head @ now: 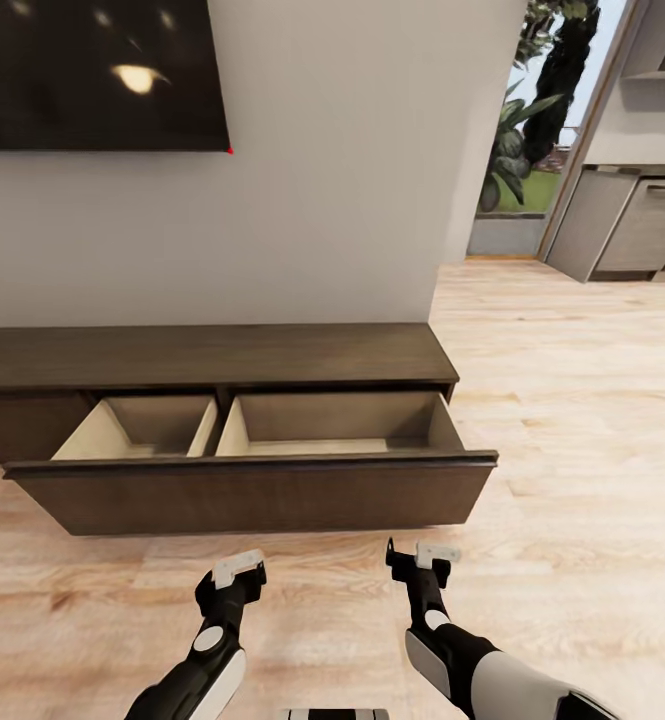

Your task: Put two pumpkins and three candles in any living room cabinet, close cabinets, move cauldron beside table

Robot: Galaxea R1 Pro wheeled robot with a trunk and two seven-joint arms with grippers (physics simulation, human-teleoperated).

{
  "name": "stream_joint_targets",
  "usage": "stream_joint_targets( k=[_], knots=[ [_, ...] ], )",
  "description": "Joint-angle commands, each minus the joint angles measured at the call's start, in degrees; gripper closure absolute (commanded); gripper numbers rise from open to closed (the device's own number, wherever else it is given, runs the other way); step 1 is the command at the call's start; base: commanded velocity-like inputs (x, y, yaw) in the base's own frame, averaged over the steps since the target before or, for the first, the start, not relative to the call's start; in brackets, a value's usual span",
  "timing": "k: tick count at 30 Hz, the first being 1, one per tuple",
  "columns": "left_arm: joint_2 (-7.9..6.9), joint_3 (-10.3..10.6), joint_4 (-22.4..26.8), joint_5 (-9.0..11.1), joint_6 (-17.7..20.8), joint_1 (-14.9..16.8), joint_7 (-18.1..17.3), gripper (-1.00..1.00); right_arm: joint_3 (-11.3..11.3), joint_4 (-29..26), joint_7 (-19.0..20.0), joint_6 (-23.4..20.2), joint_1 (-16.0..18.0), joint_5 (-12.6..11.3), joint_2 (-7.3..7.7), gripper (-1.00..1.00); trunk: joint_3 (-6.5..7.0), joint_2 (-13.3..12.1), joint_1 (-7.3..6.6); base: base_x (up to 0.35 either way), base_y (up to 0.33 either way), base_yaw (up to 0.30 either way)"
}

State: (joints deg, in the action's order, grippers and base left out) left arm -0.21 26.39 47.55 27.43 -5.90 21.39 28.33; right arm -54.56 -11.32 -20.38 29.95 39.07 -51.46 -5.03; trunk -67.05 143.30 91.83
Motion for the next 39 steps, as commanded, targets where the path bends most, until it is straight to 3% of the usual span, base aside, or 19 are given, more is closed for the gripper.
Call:
stream_joint_targets(
  k=[1, 39],
  knots=[
    [-0.05, 0.3, 0.0, 0.6, -0.4, 0.1, 0.3, -1.0, -0.5, 0.0, -0.4, 0.1, 0.0, -0.3, 0.01, -1.0, -0.05, 0.0, 0.0, 0.118, 0.0, 0.0],
    [-0.24, 0.2, -0.1, 0.6, -0.4, 0.1, 0.3, -1.0, -0.5, 0.0, -0.4, 0.1, 0.0, -0.4, -0.02, -1.0, -0.05, 0.0, 0.0, 0.186, 0.0, 0.0]
  ],
)
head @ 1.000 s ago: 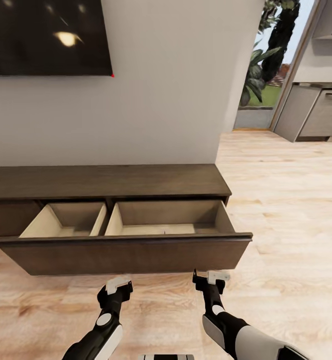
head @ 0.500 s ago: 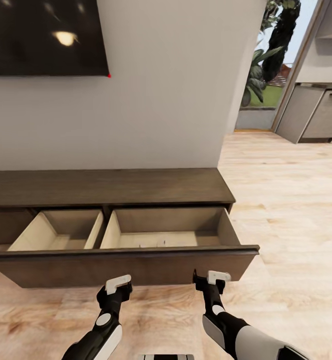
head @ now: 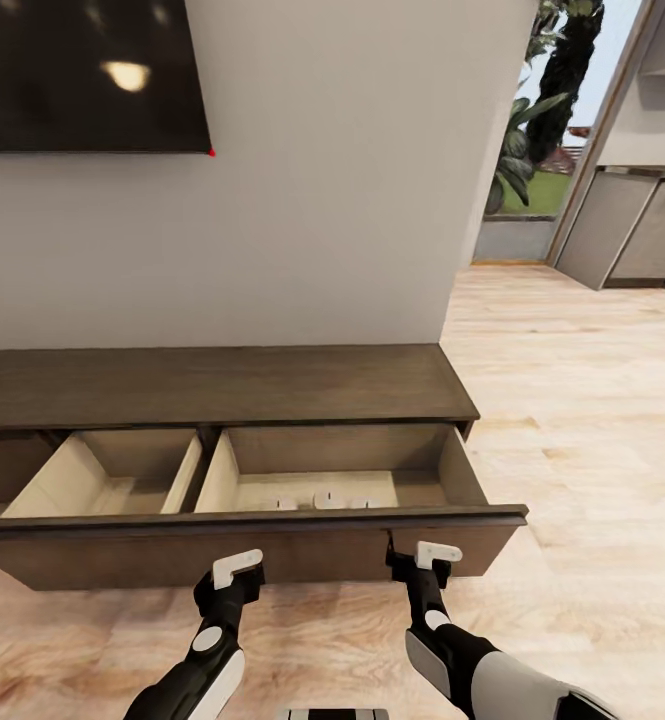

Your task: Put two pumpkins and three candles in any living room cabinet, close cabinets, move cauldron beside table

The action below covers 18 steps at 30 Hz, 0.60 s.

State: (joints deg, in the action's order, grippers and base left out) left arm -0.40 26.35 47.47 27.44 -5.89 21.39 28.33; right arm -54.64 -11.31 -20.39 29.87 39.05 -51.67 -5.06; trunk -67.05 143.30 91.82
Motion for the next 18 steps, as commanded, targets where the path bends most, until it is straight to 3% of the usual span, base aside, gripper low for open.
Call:
stream_joint_targets(
  k=[1, 18],
  knots=[
    [-0.04, 0.3, 0.0, 0.6, -0.4, 0.1, 0.3, -1.0, -0.4, 0.0, -0.4, 0.2, 0.1, -0.2, 0.0, -1.0, -0.04, 0.0, 0.01, 0.168, 0.0, 0.0],
    [-0.05, 0.3, 0.0, 0.6, -0.4, 0.1, 0.3, -1.0, -0.4, 0.0, -0.4, 0.2, 0.1, -0.2, 0.01, -1.0, -0.04, 0.0, 0.01, 0.167, 0.0, 0.0]
  ],
)
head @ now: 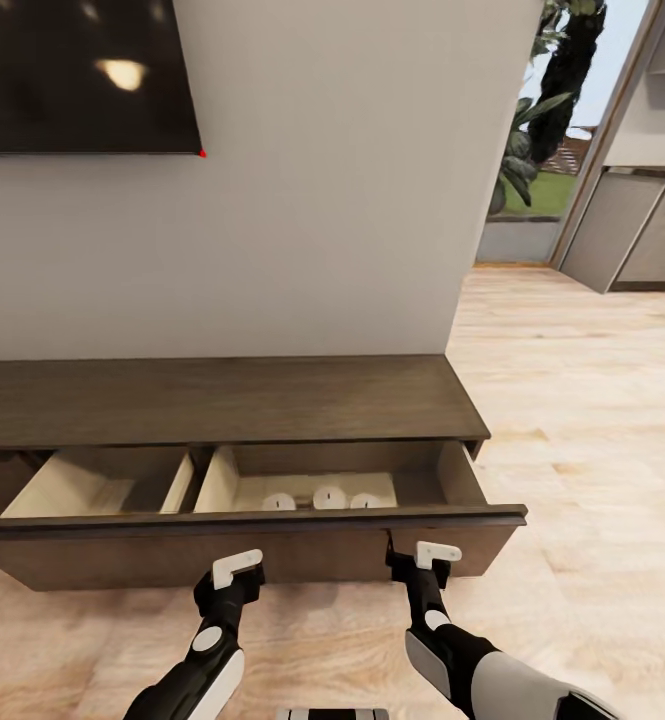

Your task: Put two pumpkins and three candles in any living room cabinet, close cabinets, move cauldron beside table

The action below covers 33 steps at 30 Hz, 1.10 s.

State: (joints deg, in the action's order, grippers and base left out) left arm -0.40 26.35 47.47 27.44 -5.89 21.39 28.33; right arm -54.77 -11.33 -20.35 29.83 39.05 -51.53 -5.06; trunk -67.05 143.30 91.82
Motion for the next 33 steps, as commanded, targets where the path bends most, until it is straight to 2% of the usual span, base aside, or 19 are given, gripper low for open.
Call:
stream_joint_targets(
  k=[1, 33],
  knots=[
    [-0.06, 0.3, 0.0, 0.6, -0.4, 0.1, 0.3, -1.0, -0.3, 0.0, -0.4, 0.2, 0.1, -0.3, 0.03, -1.0, -0.04, 0.0, 0.01, 0.167, 0.0, 0.0],
    [-0.12, 0.3, 0.0, 0.6, -0.4, 0.1, 0.3, -1.0, -0.3, 0.0, -0.4, 0.1, 0.1, -0.3, 0.02, -1.0, -0.04, 0.0, 0.01, 0.167, 0.0, 0.0]
  ],
)
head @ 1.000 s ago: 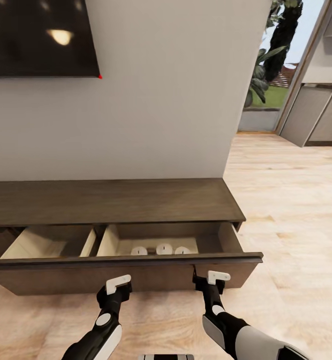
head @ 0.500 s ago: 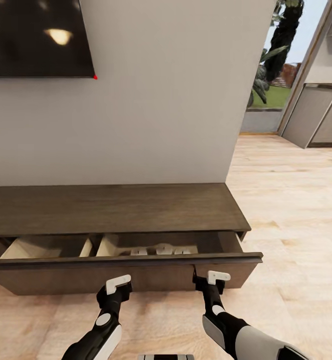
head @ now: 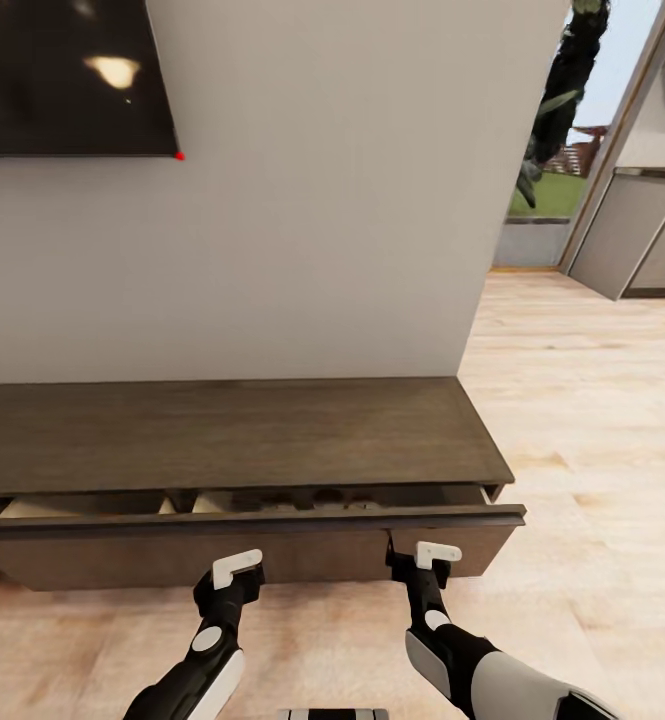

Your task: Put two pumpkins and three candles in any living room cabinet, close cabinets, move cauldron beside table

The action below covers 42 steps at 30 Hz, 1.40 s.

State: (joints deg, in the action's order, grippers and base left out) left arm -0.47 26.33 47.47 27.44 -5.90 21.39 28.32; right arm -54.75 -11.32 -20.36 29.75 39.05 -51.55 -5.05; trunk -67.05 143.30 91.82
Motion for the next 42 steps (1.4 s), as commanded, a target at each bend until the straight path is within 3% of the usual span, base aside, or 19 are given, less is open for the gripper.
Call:
stream_joint_targets(
  k=[1, 14, 32, 42],
  knots=[
    [-0.05, 0.3, 0.0, 0.6, -0.4, 0.1, 0.3, -1.0, -0.3, 0.0, -0.4, 0.2, 0.1, -0.3, 0.01, -1.0, -0.04, 0.0, 0.01, 0.167, 0.0, 0.0],
    [-0.06, 0.3, 0.0, 0.6, -0.4, 0.1, 0.3, -1.0, -0.3, 0.0, -0.4, 0.2, 0.1, -0.3, 0.03, -1.0, -0.04, 0.0, 0.01, 0.158, 0.0, 0.0],
    [-0.07, 0.3, 0.3, 0.6, -0.5, 0.1, 0.4, -1.0, -0.3, 0.0, -0.4, 0.2, 0.1, -0.3, 0.04, -1.0, -0.04, 0.0, 0.01, 0.039, 0.0, 0.0],
    [-0.06, 0.2, 0.3, 0.6, -0.5, 0.1, 0.4, -1.0, -0.3, 0.0, -0.4, 0.2, 0.1, -0.3, 0.04, -1.0, -0.04, 0.0, 0.01, -0.194, 0.0, 0.0]
  ],
)
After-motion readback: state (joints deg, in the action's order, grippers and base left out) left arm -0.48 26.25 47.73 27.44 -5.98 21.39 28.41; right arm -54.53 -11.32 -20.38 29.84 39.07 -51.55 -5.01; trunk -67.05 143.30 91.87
